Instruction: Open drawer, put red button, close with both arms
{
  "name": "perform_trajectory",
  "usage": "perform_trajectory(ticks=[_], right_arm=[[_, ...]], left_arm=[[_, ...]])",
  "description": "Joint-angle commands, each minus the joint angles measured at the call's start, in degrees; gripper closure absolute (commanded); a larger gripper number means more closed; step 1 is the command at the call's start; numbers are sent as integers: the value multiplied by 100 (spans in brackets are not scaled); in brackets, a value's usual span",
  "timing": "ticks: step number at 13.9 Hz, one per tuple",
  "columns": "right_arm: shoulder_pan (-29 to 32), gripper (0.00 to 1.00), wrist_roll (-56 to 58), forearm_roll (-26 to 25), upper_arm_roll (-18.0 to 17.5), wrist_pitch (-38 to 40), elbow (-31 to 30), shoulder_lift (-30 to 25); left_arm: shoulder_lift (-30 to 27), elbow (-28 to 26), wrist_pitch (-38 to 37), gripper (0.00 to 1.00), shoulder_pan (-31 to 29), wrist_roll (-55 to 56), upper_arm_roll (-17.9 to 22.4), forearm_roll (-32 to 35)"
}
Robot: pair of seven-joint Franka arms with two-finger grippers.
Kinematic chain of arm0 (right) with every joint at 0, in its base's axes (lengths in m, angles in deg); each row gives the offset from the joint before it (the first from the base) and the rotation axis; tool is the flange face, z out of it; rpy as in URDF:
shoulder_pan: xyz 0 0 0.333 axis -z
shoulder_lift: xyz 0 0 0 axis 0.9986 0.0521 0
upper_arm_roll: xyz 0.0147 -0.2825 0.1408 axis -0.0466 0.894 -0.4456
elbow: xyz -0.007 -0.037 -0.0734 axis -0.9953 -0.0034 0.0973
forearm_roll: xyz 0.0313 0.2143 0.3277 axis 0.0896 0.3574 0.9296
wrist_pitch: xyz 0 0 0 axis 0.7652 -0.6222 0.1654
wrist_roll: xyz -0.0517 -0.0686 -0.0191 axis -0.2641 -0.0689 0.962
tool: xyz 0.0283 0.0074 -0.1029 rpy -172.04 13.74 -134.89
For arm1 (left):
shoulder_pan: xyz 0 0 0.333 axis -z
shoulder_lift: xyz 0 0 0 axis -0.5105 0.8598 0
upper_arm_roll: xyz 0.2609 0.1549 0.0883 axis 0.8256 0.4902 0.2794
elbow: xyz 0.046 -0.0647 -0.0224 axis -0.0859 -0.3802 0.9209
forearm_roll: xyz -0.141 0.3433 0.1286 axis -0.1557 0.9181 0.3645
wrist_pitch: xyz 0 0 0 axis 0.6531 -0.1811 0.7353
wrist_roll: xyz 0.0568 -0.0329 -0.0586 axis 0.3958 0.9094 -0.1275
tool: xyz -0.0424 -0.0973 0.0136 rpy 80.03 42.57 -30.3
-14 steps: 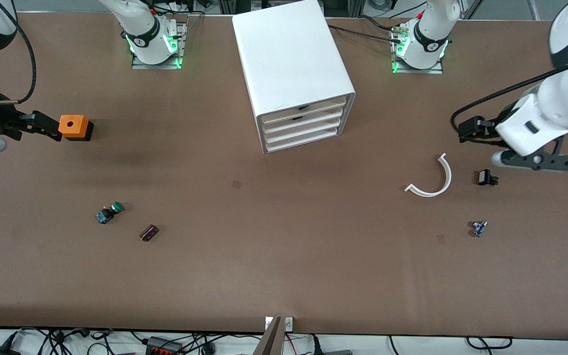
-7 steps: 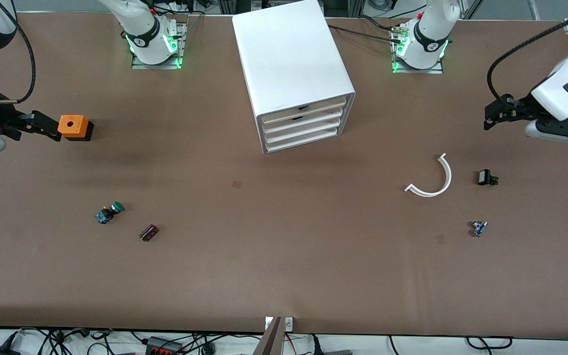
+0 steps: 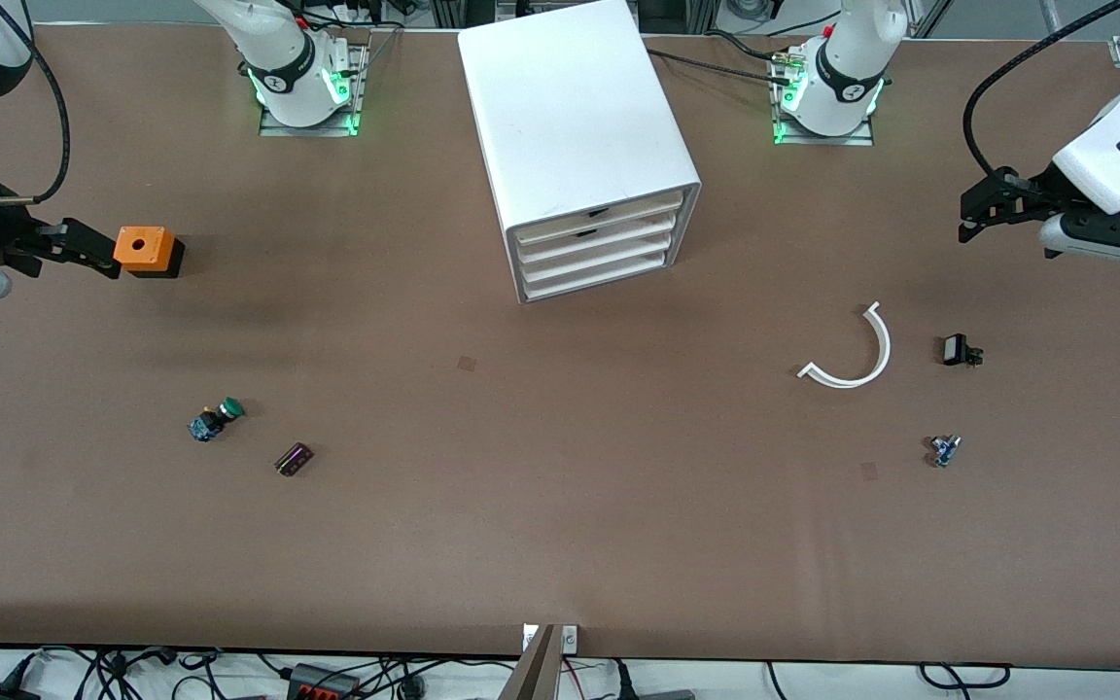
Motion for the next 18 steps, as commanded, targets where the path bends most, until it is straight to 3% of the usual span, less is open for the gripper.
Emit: perform_trajectory(ticks=[1,10,14,18], right_arm=[[98,0,-49,-37,-98,3,-69,-109],[98,0,-49,-37,-98,-6,-60,-74],[98,0,-49,-28,-98,-14,-33,-56],[107,0,-49,-28,-98,-14,-25,-30]], left_arm=[[28,141,-116,0,21,-144,42,-16],[125,238,-169,0,30,-100,15,-16],[406,676,-599,0,30,-83,24,-16],[441,695,-626,0,21,-91,41,-51]])
